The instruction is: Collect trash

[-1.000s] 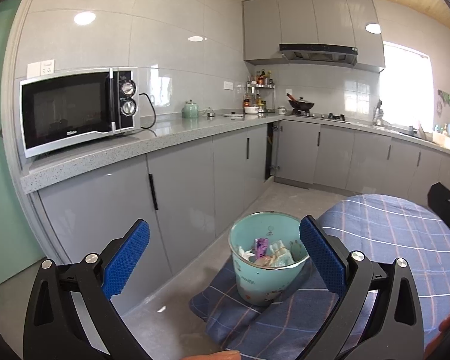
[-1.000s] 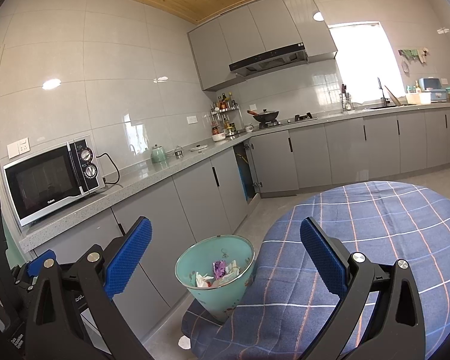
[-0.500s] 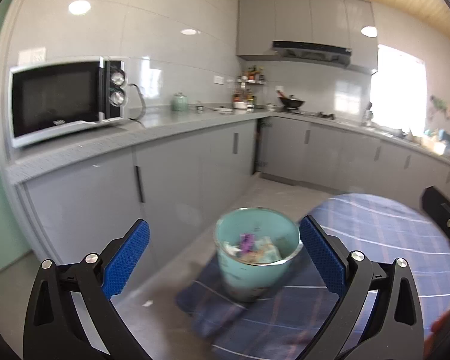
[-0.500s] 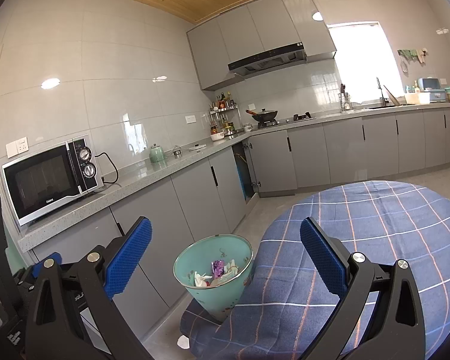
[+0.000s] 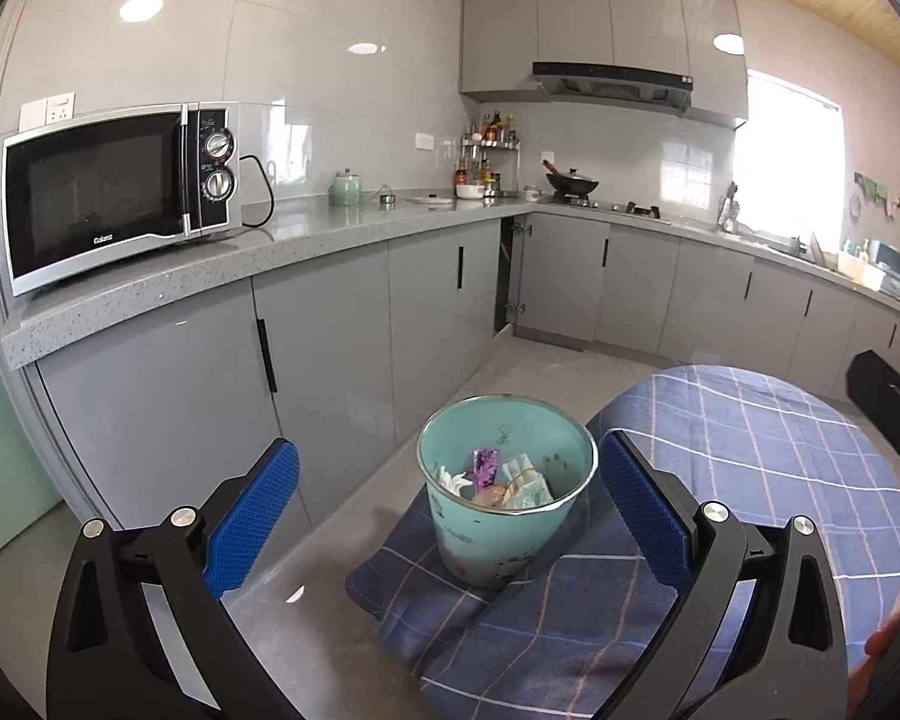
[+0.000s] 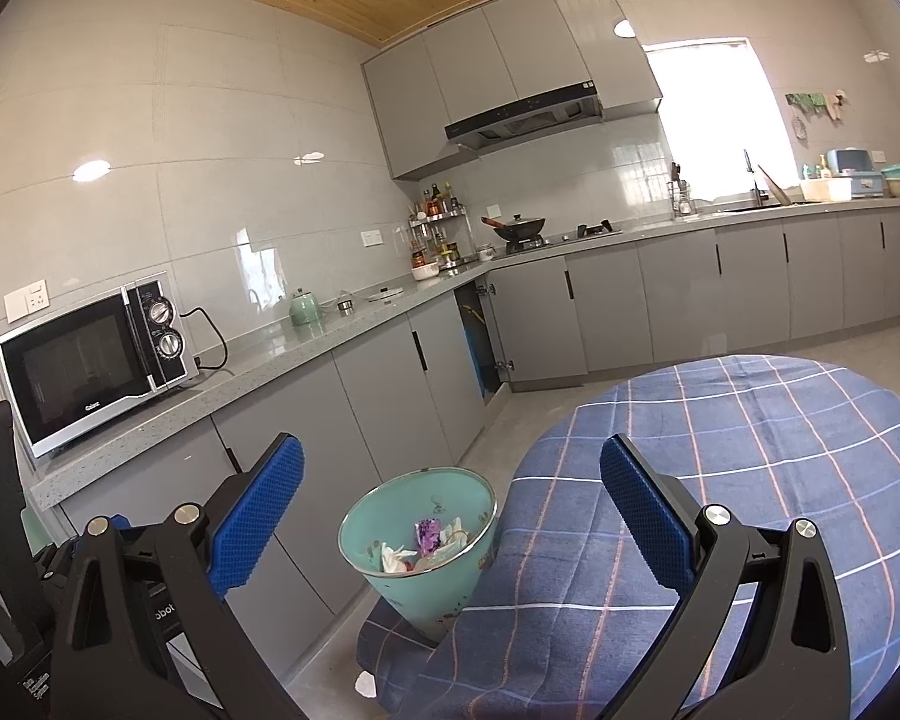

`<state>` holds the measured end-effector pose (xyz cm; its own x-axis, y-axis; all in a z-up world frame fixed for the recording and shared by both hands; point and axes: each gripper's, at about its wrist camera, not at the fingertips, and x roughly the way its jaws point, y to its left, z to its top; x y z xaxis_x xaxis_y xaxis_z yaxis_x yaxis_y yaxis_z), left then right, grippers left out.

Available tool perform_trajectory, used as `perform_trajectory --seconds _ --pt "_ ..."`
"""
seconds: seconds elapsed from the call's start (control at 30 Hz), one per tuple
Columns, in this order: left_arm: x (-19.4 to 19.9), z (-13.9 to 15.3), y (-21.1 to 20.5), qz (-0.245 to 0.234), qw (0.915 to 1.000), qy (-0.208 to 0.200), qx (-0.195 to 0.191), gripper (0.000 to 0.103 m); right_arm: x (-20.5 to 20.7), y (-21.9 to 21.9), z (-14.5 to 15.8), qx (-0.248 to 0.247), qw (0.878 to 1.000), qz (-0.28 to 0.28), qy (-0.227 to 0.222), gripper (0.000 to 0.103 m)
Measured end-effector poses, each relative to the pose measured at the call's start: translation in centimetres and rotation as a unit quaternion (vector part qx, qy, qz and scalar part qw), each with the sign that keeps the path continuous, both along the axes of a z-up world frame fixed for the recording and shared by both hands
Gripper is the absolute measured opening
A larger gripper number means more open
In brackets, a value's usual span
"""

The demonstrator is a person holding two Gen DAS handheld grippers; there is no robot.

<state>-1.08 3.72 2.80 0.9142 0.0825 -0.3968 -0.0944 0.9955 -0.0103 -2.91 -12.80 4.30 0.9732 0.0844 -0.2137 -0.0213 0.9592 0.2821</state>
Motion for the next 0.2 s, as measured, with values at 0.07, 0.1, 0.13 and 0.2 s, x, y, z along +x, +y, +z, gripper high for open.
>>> perform_trajectory --seconds 0.07,0.1,0.13,0.2 --pt "0.15 -0.04 -0.2 0.0 1.0 0.0 0.007 0.098 0.1 -0.22 -0.08 0.002 1.0 -0.003 0.003 0.097" --pt "0.28 -0.08 -0.4 -0.002 0.9999 0.0 0.011 0.098 0.17 -0.35 -0.13 0.003 1.0 -0.005 0.004 0.097" --pt "0.29 -0.07 -0.47 -0.001 0.9999 0.0 0.013 0.098 0.26 -0.48 -0.19 0.004 1.0 -0.008 0.006 0.097" --pt "0.43 -0.06 -0.62 -0.001 0.9999 0.002 0.013 0.098 0.36 -0.73 -0.29 0.006 1.0 -0.01 0.009 0.097"
